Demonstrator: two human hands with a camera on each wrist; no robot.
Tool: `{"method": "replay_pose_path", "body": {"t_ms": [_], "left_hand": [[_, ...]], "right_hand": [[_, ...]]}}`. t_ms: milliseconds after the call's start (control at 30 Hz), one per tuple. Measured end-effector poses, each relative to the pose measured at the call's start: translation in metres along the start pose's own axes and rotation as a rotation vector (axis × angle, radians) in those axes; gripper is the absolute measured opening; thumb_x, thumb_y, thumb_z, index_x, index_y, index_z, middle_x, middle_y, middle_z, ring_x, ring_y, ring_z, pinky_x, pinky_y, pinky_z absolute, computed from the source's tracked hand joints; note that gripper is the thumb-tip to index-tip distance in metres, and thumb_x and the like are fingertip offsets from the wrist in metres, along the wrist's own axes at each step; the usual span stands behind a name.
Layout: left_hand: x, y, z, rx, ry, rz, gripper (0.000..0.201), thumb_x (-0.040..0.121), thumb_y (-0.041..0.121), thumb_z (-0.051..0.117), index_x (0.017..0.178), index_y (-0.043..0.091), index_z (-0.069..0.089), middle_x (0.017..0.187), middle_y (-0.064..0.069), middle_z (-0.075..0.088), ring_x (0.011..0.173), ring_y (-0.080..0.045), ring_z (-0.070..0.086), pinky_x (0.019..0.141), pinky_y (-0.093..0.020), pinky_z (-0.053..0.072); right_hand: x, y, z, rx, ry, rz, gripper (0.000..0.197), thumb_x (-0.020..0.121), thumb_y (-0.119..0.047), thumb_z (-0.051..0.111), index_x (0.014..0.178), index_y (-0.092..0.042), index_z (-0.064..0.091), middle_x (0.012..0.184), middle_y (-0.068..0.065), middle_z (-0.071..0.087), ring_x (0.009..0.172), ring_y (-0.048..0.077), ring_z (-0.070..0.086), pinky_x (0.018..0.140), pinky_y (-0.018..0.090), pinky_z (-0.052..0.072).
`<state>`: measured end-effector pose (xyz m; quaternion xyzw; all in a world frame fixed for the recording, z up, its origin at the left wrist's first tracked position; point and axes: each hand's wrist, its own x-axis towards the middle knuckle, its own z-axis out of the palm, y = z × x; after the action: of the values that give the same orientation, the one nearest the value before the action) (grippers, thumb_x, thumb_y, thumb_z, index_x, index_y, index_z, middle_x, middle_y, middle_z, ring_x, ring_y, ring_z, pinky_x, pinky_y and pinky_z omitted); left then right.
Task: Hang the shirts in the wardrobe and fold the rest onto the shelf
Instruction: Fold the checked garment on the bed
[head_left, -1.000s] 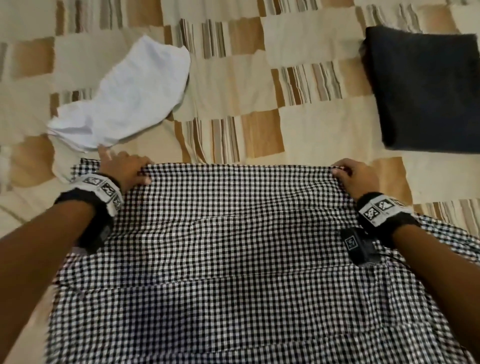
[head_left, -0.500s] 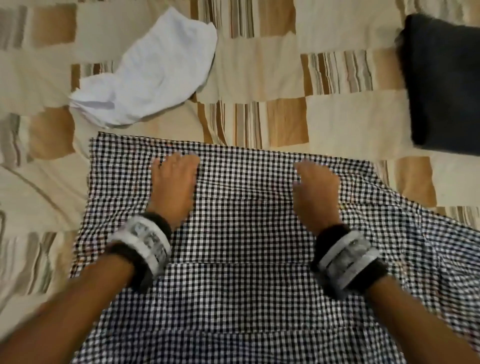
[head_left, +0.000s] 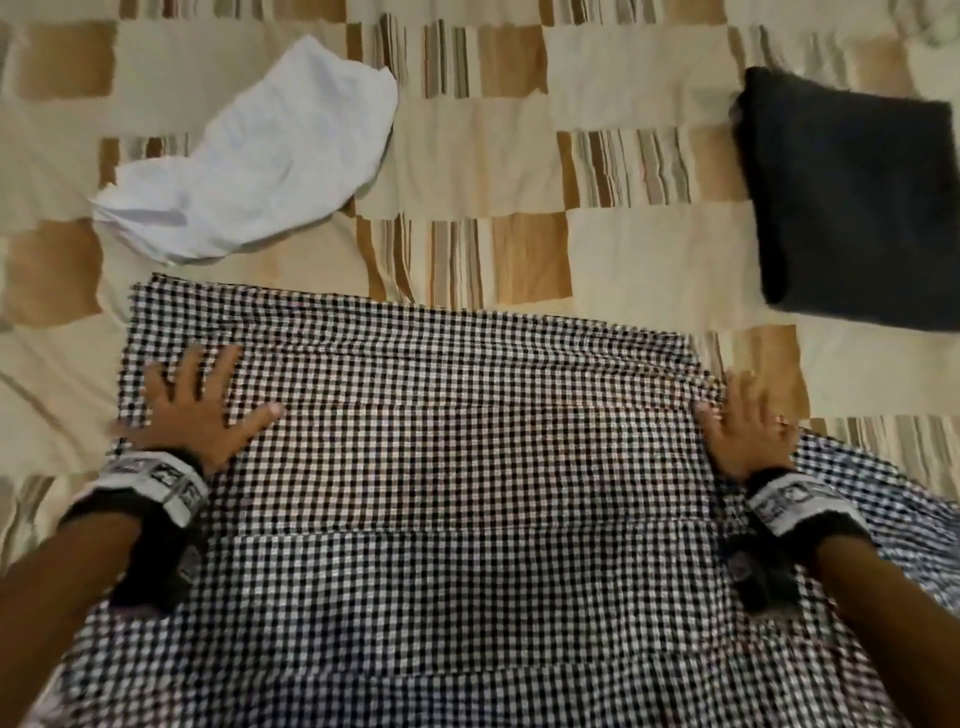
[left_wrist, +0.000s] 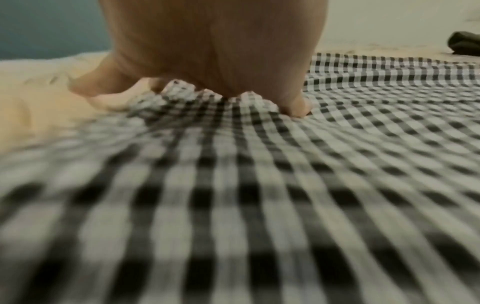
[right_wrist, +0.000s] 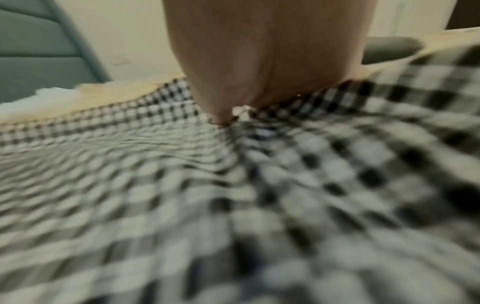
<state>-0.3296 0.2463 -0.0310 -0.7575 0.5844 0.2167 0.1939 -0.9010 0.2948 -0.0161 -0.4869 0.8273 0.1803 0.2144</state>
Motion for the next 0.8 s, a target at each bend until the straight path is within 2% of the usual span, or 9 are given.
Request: {"method": "replay_pose_path", "body": {"t_ms": [33,100,167,233,333,400,567,633,800], "left_hand": [[0.006,-0.01,-0.013,0.023,-0.025,-0.009,0.102,0.057,0.097,0.008,0.145,0.047,-0.006,0.158,0.003,-0.013,0.143,-0.031,-0.012,0.109,-0.067,0.001],[0.008,-0.008,-0.03,0.027,0.028,0.003,0.087,0.076,0.082,0.026,0.147,0.041,-0.003,0.158,-0.001,-0.007,0.143,-0.035,-0.007,0.107,-0.07,0.007],[0.002,0.014,-0.035,0.045,0.144,0.109,0.072,0.092,0.053,0.041,0.149,0.035,0.001,0.159,0.0,-0.003,0.143,-0.034,-0.005,0.104,-0.072,0.011],[0.0,0.041,-0.037,0.117,0.082,0.239,0.068,0.097,0.04,0.041,0.148,0.037,-0.003,0.158,0.003,-0.008,0.144,-0.031,-0.008,0.106,-0.071,0.011],[0.021,0.048,-0.036,0.141,-0.131,0.296,0.075,0.096,0.04,0.045,0.144,0.044,-0.011,0.155,0.008,-0.02,0.143,-0.034,-0.014,0.106,-0.07,0.013],[0.037,0.042,-0.046,0.068,-0.192,0.275,0.092,0.085,0.05,0.057,0.143,0.044,-0.014,0.154,0.01,-0.023,0.141,-0.04,-0.015,0.107,-0.069,0.01],[0.055,0.031,-0.056,0.022,-0.202,0.265,0.117,0.072,0.048,0.073,0.146,0.032,-0.016,0.154,0.006,-0.023,0.139,-0.042,-0.019,0.113,-0.059,0.001],[0.06,0.026,-0.05,0.023,-0.172,0.263,0.12,0.068,0.053,0.074,0.145,0.037,-0.017,0.154,0.009,-0.024,0.14,-0.04,-0.02,0.111,-0.064,0.004],[0.03,0.037,-0.037,0.005,-0.029,0.133,0.1,0.081,0.051,0.063,0.149,0.032,-0.007,0.158,-0.003,-0.012,0.141,-0.043,-0.008,0.105,-0.072,0.012]], "right_hand": [[-0.003,-0.006,-0.008,0.031,-0.025,0.057,0.076,0.091,-0.066,0.015,0.151,-0.023,-0.002,0.16,0.005,-0.005,0.146,0.03,-0.001,0.112,0.062,0.006],[-0.017,-0.046,-0.016,0.008,0.09,-0.025,0.073,0.095,-0.056,0.023,0.151,-0.014,0.004,0.159,0.012,0.001,0.145,0.033,0.0,0.111,0.065,0.005],[-0.038,-0.109,-0.016,-0.095,0.216,-0.257,0.075,0.094,-0.055,0.026,0.15,-0.011,0.004,0.158,0.015,0.001,0.145,0.035,-0.001,0.111,0.064,-0.003],[-0.068,-0.183,-0.007,-0.185,0.261,-0.52,0.077,0.092,-0.058,0.027,0.151,-0.014,0.004,0.157,0.016,0.0,0.145,0.035,0.0,0.108,0.062,-0.007],[-0.101,-0.278,0.02,-0.316,0.12,-0.82,0.07,0.095,-0.058,0.029,0.151,-0.025,0.001,0.159,0.011,-0.005,0.146,0.031,-0.004,0.108,0.063,-0.008],[-0.101,-0.306,0.031,-0.314,0.062,-0.864,0.068,0.095,-0.059,0.026,0.15,-0.031,-0.001,0.159,0.006,-0.01,0.146,0.027,-0.01,0.108,0.062,-0.012],[-0.056,-0.261,0.029,-0.209,0.098,-0.756,0.077,0.086,-0.072,0.012,0.15,-0.032,-0.004,0.159,-0.002,-0.011,0.145,0.022,-0.013,0.109,0.056,-0.016],[-0.034,-0.204,0.022,-0.136,0.103,-0.583,0.084,0.077,-0.076,0.0,0.149,-0.034,-0.008,0.158,-0.004,-0.015,0.145,0.02,-0.015,0.109,0.057,-0.015],[-0.015,-0.061,-0.004,0.011,0.012,-0.055,0.084,0.082,-0.078,0.01,0.149,-0.031,-0.013,0.158,-0.001,-0.016,0.145,0.024,-0.013,0.111,0.063,-0.008]]}}
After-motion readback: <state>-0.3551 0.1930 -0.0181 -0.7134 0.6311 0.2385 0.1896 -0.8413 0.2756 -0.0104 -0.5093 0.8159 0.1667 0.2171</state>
